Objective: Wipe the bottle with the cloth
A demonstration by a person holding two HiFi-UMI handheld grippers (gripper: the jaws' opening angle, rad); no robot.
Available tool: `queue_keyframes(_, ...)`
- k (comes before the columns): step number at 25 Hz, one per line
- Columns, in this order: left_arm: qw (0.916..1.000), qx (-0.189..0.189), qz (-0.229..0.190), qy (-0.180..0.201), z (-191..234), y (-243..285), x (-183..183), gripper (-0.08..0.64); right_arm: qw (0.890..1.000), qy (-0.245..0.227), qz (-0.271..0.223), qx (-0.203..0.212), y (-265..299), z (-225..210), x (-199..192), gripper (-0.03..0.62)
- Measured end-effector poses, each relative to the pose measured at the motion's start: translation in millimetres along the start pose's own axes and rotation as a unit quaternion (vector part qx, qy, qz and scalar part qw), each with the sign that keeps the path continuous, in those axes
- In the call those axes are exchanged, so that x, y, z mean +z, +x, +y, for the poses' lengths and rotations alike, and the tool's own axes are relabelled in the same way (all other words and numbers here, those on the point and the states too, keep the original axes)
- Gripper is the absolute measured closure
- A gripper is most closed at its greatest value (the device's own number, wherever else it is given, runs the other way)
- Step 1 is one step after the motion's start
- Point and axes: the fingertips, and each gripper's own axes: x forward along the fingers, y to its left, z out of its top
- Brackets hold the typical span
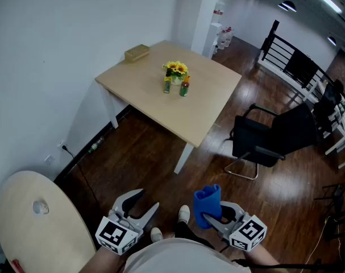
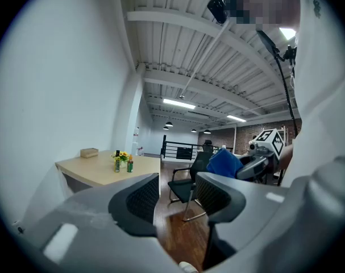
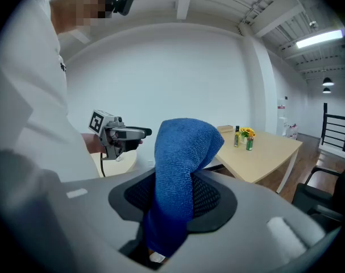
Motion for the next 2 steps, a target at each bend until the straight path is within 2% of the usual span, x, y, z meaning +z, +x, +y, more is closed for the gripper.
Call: queue_keyframes(2, 1.0, 0.005, -0.002, -0.001, -1.0, -0.7, 0.1, 0.345, 1.0, 0.0, 0.0, -0.001, -3.2, 2.3, -2.6, 0.44)
